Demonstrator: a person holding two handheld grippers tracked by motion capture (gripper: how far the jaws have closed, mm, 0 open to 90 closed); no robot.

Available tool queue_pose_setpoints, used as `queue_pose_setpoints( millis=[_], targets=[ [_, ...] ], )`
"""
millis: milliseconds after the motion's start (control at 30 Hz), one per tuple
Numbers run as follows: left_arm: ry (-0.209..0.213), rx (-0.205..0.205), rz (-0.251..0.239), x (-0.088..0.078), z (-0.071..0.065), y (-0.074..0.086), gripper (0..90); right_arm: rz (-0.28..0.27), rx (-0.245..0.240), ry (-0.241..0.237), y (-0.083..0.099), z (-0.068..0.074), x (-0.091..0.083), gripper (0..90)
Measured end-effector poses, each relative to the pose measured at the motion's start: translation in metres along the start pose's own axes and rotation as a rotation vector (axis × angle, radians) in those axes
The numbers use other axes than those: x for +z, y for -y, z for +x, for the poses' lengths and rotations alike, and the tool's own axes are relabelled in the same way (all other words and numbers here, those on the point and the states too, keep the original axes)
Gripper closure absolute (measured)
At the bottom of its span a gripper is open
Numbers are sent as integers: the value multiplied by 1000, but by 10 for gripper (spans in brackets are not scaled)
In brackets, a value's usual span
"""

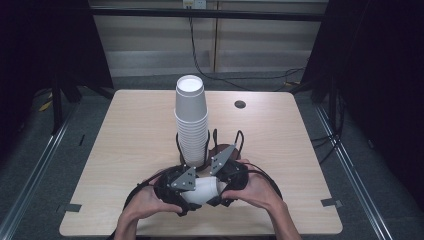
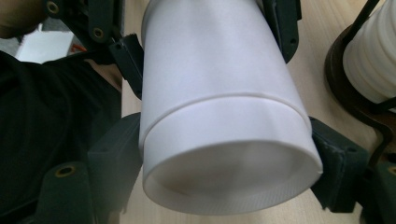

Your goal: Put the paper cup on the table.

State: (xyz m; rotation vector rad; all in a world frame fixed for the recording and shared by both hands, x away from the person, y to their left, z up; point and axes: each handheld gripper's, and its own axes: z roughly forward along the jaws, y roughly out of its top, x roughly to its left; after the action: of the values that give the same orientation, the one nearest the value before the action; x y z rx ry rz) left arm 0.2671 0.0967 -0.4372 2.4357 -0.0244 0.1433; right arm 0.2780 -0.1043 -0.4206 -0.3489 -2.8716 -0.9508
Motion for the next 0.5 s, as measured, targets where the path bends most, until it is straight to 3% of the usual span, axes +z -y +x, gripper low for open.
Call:
queue_pose_setpoints(
  millis=[267, 500],
  targets=[
    [9, 8, 2, 0, 0, -1, 163, 10, 1, -11, 0, -1, 1, 225],
    [27, -14, -31, 1, 0, 1, 153, 12, 24, -39, 3, -3, 0, 240]
  ],
)
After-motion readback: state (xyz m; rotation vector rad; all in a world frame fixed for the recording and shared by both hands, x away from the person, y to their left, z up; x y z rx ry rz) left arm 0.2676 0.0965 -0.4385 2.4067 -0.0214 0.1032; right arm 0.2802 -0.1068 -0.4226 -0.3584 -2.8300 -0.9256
